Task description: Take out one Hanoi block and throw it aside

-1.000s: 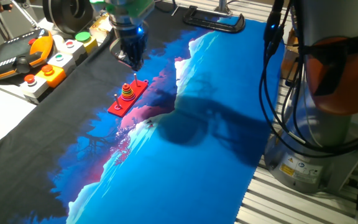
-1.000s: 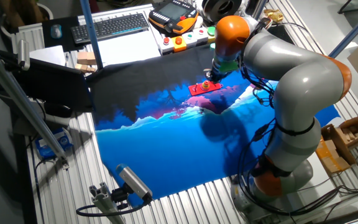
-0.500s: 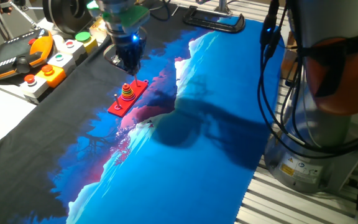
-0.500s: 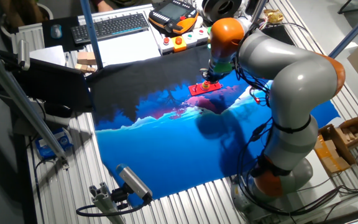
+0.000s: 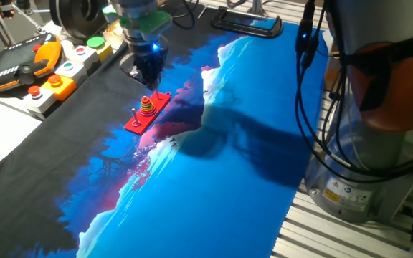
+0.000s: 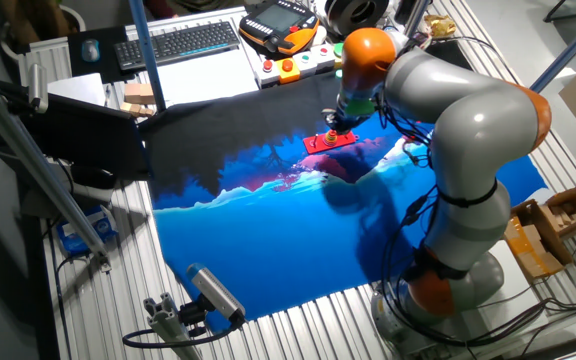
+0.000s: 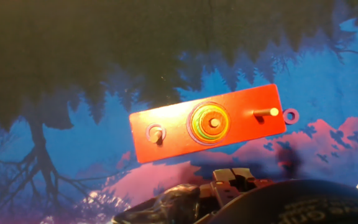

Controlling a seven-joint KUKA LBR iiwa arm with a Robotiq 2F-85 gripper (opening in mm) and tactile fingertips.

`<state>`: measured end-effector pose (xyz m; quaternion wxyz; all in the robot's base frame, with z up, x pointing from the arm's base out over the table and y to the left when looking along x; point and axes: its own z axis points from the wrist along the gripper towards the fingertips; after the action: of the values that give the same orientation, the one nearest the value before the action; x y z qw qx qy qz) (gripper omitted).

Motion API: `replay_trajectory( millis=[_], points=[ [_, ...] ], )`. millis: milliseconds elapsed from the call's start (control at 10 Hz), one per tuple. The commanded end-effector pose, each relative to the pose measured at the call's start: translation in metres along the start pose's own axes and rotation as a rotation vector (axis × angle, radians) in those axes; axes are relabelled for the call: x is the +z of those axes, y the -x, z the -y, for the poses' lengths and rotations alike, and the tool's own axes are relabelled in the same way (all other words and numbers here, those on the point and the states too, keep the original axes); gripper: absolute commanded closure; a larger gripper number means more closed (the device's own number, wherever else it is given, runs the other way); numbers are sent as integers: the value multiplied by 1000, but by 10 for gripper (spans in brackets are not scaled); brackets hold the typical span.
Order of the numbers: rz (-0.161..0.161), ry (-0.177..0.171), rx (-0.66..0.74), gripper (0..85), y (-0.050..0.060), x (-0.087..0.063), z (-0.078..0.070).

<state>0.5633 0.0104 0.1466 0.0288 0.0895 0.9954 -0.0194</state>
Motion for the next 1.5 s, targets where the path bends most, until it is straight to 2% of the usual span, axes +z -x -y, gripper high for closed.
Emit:
replay_trajectory(
  millis=[0, 100, 200, 500, 1000, 1200, 1400],
  points=[
    [-7, 3, 0, 843, 1, 1, 0],
    [-11, 4, 3, 843, 2, 4, -1],
    [-7, -11, 9, 843, 5, 7, 1],
    [-20, 15, 7, 843, 10, 15, 3],
    [-23, 8, -9, 843, 15, 21, 8],
    [-30, 18, -1, 843, 15, 27, 4],
    [-33, 12, -7, 843, 16, 30, 2]
  ],
)
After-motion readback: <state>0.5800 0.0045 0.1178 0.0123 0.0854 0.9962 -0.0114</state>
